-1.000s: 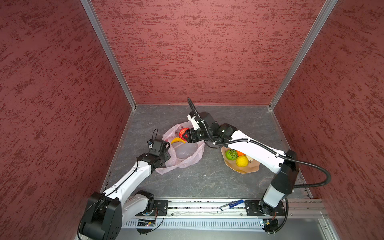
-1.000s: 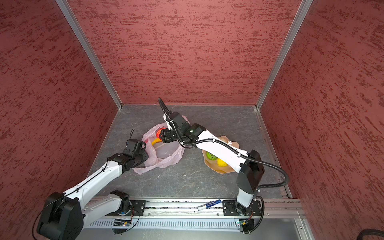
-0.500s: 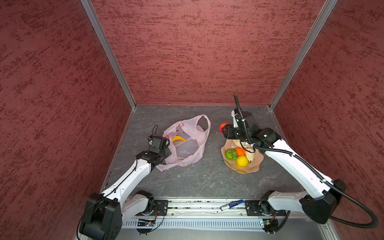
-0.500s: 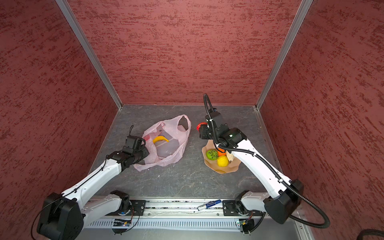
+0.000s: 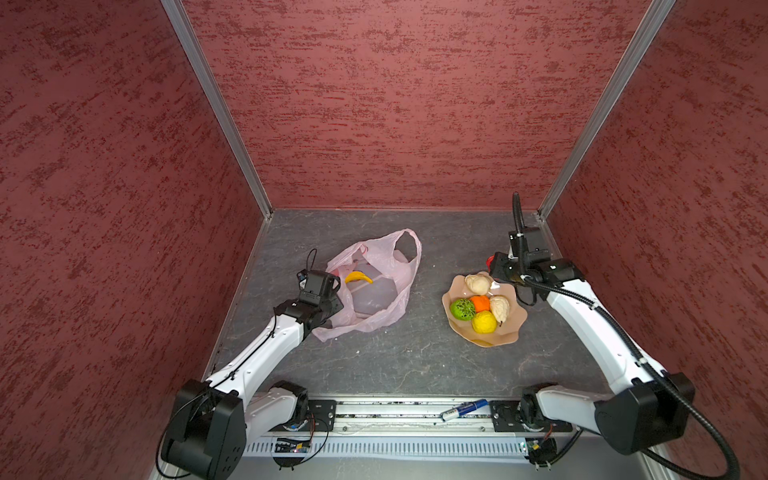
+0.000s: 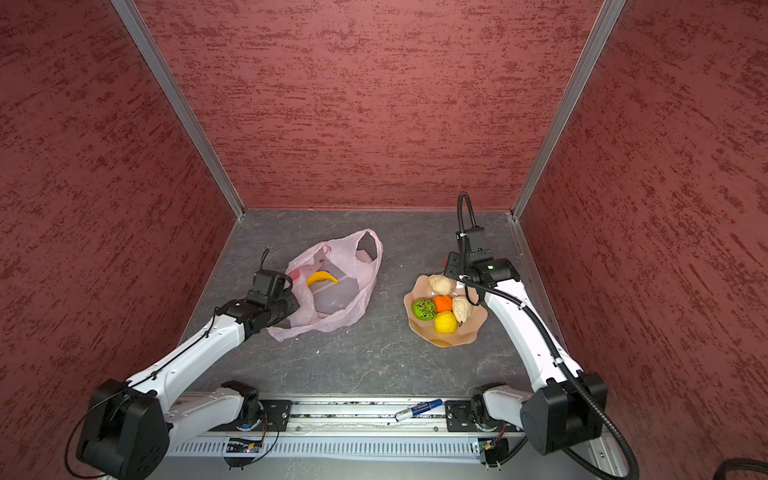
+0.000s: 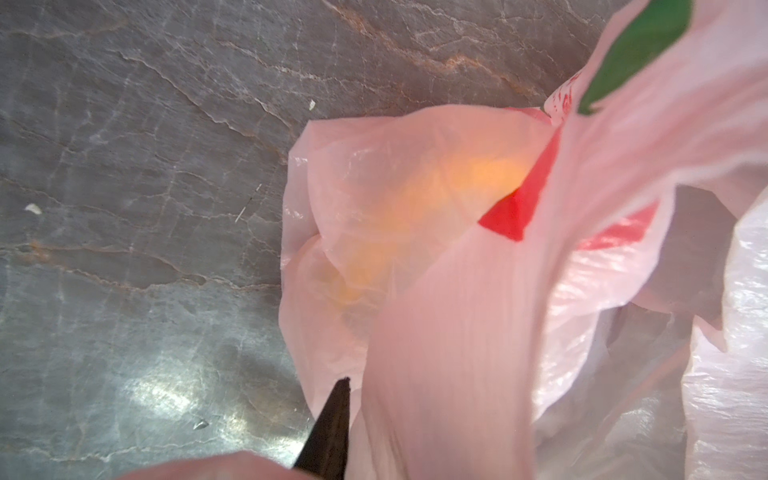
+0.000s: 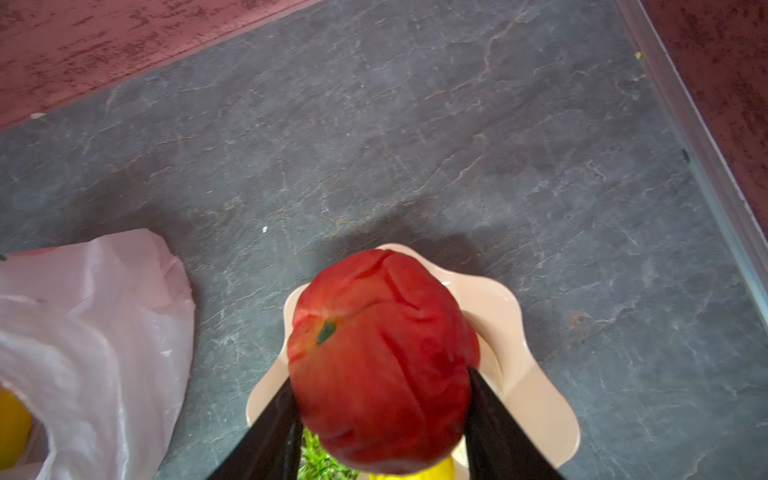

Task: Take the fake fruits out of the plastic bag
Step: 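Lower the red fruit into the beige bowl and open the right gripper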

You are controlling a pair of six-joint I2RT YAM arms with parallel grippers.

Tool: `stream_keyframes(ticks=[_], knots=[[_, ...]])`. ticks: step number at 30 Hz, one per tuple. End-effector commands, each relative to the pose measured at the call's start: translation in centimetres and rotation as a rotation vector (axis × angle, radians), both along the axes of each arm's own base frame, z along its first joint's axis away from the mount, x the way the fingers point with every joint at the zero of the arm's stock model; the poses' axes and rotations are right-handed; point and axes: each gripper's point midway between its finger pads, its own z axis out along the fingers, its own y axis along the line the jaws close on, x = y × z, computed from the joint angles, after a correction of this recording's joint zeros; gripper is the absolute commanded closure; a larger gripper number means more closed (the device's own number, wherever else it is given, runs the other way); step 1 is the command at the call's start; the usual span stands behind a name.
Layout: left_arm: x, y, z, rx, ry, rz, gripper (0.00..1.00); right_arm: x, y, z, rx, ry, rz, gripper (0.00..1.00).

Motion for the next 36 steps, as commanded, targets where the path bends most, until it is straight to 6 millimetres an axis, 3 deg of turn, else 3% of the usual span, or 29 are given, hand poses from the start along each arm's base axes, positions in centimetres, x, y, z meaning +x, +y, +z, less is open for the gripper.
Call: stream_keyframes(ticks=[1,16,36], knots=[[0.4,-0.2,0.8,0.007,-0.014,-0.013,0.73,0.7,-0.7,-1.2,-0.011,0.022,0.011,0.55],[0.3,-0.1,0.5,0.024,0.001,-0.012,0.73,0.2,-4.2,-5.8,-0.044,0.13,-0.072,0.55],[0.4,-0.3,0.5,0.017,-0.003,-0.011,0.73,-0.3,-3.8,-9.4,-0.023,0.204,-0.05,0.55]])
